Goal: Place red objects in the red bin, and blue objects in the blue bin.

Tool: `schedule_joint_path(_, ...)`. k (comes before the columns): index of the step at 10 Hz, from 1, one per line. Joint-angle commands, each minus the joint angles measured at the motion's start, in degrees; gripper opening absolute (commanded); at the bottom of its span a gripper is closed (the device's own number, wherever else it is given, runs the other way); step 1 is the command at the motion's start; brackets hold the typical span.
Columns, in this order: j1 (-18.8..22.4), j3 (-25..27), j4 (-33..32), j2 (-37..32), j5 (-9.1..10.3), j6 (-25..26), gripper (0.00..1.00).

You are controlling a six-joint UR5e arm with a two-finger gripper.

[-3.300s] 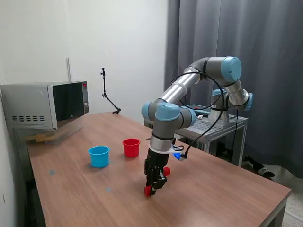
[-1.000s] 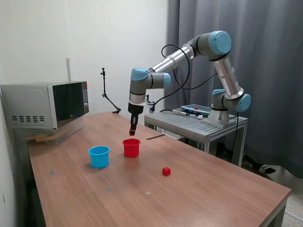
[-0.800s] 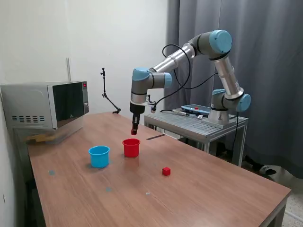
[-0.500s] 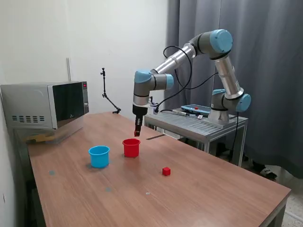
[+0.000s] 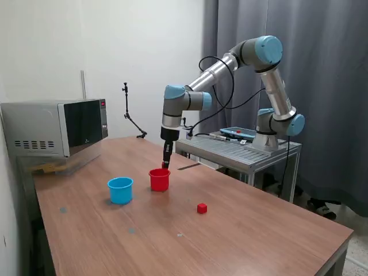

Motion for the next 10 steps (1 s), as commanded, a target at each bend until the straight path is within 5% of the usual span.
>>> schedule_joint_path(1, -0.1, 0.3, -0.3, 0.1, 0.29, 0.0, 0.00)
schedule_joint_path(10, -2.2, -0.3, -0.4, 1.1, 0.11, 0.0, 0.00)
